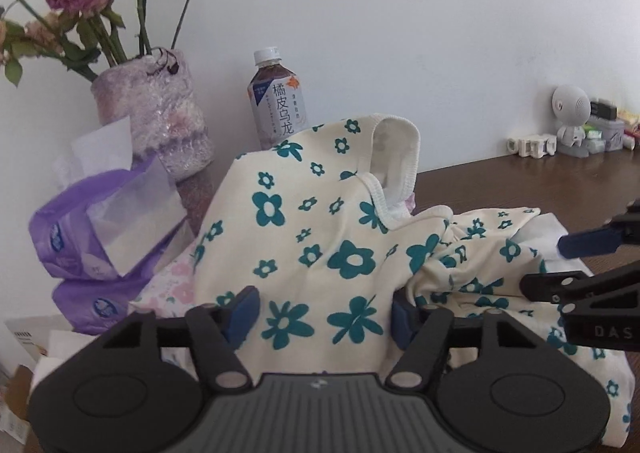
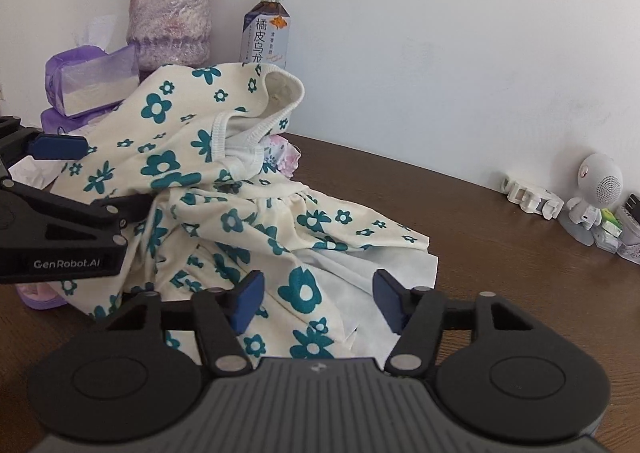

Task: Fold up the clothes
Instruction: 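Grasp the dress with both grippers, lift it and pull it onto the open table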

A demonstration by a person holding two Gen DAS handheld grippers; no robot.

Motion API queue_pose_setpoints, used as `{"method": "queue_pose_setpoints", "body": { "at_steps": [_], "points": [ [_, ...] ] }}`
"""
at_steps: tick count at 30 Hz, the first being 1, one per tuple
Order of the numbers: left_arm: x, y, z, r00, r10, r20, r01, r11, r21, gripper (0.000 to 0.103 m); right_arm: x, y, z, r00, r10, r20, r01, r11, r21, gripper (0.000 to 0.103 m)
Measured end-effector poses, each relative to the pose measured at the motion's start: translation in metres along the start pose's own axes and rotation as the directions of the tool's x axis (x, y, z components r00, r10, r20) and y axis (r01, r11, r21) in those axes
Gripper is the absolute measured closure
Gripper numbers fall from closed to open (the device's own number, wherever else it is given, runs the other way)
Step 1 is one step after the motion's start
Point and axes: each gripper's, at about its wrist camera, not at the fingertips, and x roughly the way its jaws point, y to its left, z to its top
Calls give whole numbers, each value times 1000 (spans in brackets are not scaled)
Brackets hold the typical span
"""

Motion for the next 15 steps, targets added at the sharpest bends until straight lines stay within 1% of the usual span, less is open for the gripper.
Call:
{"method": "queue_pose_setpoints", "body": {
  "at_steps": [1,2,3,5,6,8,9,10,12,13,15],
  "points": [
    [0,1,-1,1000,-15,3,15,1000,-8,55,4,-3,-1,1000,8,-6,-8,1000,15,65],
    [0,2,-1,1000,-30,5,30,999,-15,58,8,-6,-2,1000,26,-16,-25,999,33,73],
    [0,3,-1,999,-43,8,43,999,-18,61,11,-9,-3,999,44,-27,-43,998,51,76],
    [-4,2,2,998,-55,7,55,998,4,77,12,-10,-3,997,66,-27,-64,996,55,86],
    [-5,2,4,998,-59,1,59,998,3,78,12,-11,-4,997,76,-26,-75,996,56,89],
    [-7,3,8,997,-70,-12,70,998,-4,86,13,-13,-4,995,97,-25,-96,994,58,97],
    [-7,4,10,997,-77,-19,77,997,-9,92,12,-13,-3,995,101,-24,-100,993,59,99],
    [-8,5,11,996,-81,-25,81,997,-14,95,10,-13,-2,994,104,-17,-103,993,56,100],
    [-12,10,14,997,-78,-17,77,997,-30,98,5,-15,2,995,102,5,-102,993,56,100],
    [-16,13,17,997,-73,-2,73,997,-40,99,2,-16,4,995,97,19,-98,993,62,101],
    [-32,19,24,998,-41,57,44,998,-50,100,-7,-21,10,995,82,54,-86,994,71,101]
  ]
}}
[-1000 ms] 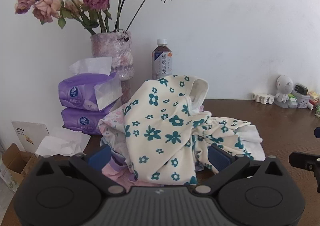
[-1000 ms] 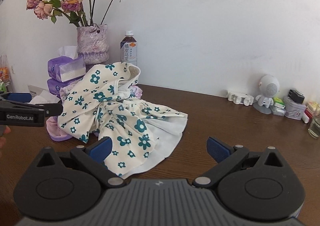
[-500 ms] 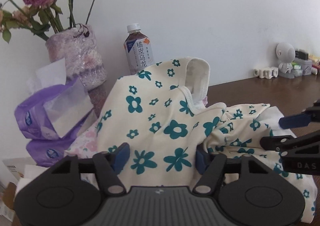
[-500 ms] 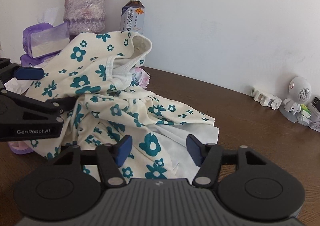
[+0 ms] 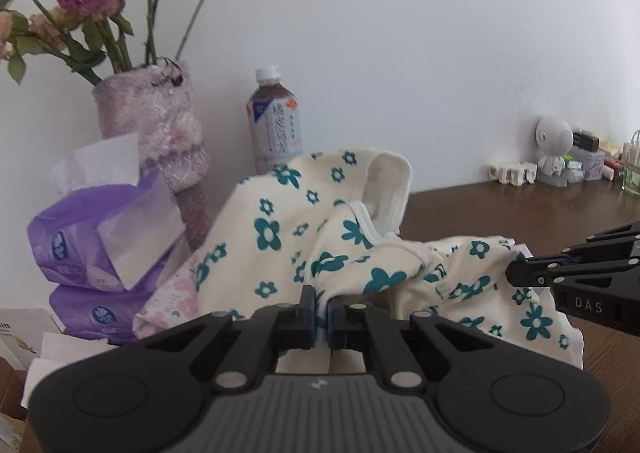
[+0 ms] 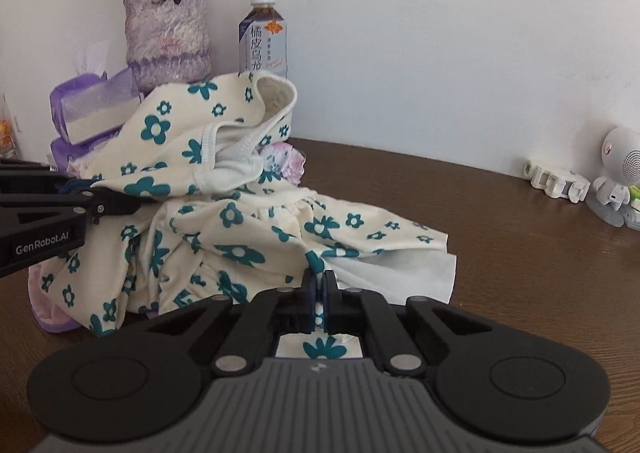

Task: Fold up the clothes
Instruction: 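Grasp the dress with both grippers, lift it and pull it onto the open table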

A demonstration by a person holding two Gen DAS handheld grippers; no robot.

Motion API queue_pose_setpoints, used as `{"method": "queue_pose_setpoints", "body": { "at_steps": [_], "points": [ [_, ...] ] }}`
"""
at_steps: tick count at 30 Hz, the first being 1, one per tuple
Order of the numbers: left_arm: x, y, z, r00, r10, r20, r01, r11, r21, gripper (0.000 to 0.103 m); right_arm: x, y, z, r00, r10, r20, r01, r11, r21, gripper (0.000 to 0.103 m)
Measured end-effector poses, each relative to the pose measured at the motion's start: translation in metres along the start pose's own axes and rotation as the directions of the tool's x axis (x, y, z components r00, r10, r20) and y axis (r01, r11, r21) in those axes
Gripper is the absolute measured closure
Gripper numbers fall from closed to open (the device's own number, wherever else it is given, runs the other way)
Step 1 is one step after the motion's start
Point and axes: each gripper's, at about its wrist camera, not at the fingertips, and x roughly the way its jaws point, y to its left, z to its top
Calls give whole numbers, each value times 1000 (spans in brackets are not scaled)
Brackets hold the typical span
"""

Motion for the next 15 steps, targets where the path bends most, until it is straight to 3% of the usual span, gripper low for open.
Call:
{"method": "queue_pose_setpoints", "body": {
  "at_steps": [4,7,15],
  "points": [
    [-37,10,27,990,66,122,-65,998,-17,100,-26,-9,19,995,-38,94,37,999,12,102],
    [-64,19,49,980,79,180,-70,996,-51,100,-57,-19,37,980,-79,182,75,997,33,102],
    [-160,8,86,923,71,377,-42,995,-85,100,-162,-62,67,901,-201,385,192,979,60,102]
  ]
}}
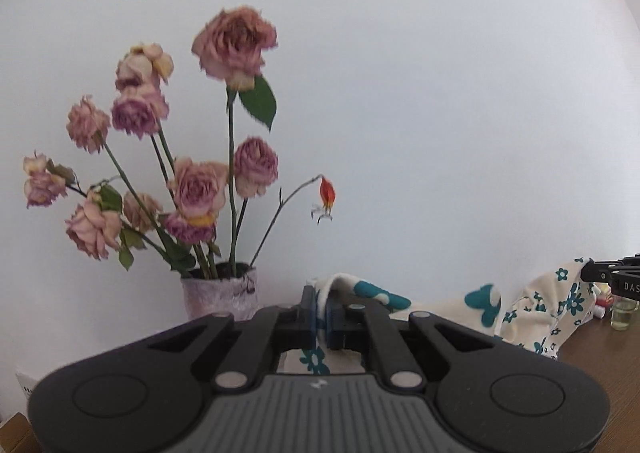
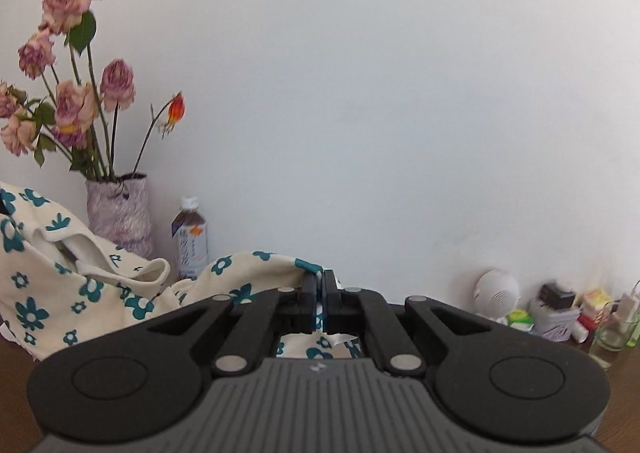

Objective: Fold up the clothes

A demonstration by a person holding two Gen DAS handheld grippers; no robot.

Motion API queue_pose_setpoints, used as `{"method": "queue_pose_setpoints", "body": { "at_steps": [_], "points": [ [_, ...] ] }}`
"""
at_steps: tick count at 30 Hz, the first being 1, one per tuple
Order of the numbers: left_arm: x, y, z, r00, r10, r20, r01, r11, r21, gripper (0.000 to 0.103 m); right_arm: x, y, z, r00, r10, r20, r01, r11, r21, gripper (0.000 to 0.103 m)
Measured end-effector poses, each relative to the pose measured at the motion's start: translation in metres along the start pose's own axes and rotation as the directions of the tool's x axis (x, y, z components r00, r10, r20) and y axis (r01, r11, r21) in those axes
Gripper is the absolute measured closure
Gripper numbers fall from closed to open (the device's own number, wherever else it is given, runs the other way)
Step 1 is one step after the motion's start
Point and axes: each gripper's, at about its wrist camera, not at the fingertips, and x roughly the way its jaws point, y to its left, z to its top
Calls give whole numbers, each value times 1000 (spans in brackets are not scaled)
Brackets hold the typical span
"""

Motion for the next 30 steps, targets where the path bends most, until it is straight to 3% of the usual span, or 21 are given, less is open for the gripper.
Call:
{"method": "queue_pose_setpoints", "body": {
  "at_steps": [6,9,11,13,17,23,30],
  "points": [
    [-71,-28,10,993,-105,56,104,994,16,100,-71,-52,26,993,-58,99,56,998,17,102],
    [-109,-42,-13,986,-164,24,163,986,32,100,-116,-68,17,991,-57,120,60,998,-17,102],
    [-131,-51,-42,977,-207,-51,209,978,27,100,-145,-77,0,992,-55,111,61,997,-50,102],
    [-147,-58,-75,958,-244,-150,248,969,9,100,-170,-84,-26,997,-59,45,62,995,-77,102],
    [-168,-69,-139,897,-289,-334,291,956,-43,100,-206,-96,-90,991,-41,-131,33,998,-62,102],
    [-188,-62,-176,874,-256,-413,237,967,-96,100,-232,-109,-174,951,-17,-308,37,998,57,102],
    [-200,-56,-194,847,-211,-488,195,977,-85,99,-249,-111,-212,926,-2,-379,60,988,141,102]
  ]
}}
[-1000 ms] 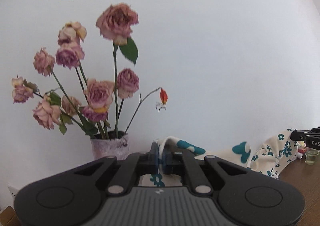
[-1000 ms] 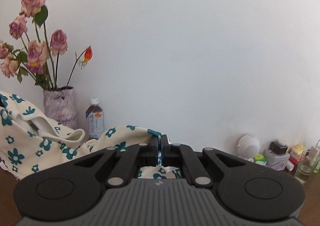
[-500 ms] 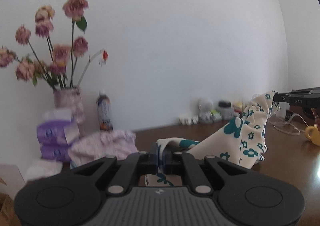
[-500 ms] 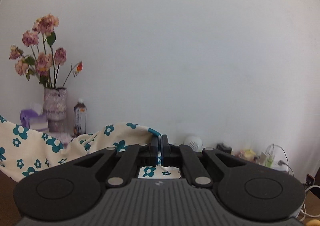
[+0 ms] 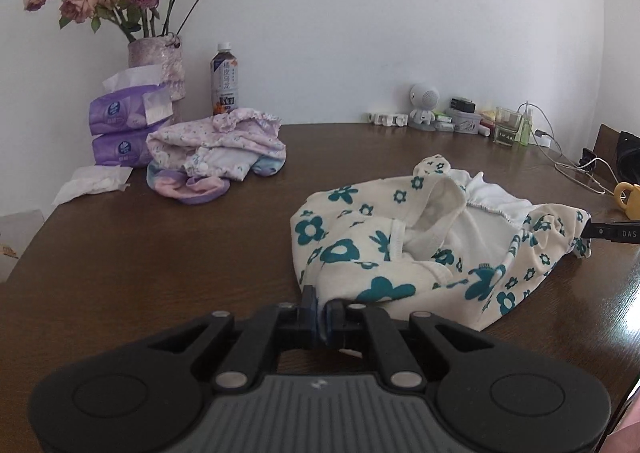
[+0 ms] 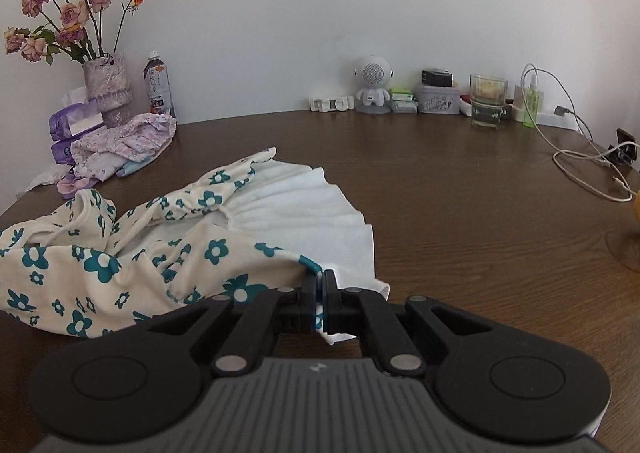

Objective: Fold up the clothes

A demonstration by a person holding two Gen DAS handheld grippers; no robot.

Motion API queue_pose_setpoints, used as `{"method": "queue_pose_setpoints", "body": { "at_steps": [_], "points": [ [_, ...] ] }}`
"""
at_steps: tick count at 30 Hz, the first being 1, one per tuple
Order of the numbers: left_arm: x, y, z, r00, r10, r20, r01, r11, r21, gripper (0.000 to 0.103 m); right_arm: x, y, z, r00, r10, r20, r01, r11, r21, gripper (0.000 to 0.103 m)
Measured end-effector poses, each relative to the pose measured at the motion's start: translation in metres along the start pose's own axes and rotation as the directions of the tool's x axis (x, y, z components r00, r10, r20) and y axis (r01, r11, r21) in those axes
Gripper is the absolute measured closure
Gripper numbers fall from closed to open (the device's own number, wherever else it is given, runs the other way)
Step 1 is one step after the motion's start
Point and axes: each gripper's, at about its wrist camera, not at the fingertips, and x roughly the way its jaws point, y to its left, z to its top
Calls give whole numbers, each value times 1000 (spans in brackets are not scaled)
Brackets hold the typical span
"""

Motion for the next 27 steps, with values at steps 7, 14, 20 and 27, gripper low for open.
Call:
{"method": "queue_pose_setpoints", "body": {
  "at_steps": [7,14,20,27],
  "points": [
    [-18,10,-16,999,23,-30,-24,999,-44,67,-12,3,-10,999,23,-25,-24,1000,-15,97],
    [-50,1,12,998,10,68,-12,999,38,44,-44,-15,4,996,89,23,-90,995,42,64],
    [-14,-50,49,996,-68,60,54,977,208,35,-30,7,36,986,160,42,-158,986,-45,56],
    [43,-101,66,996,-75,-40,85,912,402,35,23,48,49,977,202,-73,-212,958,-190,53]
  ]
}}
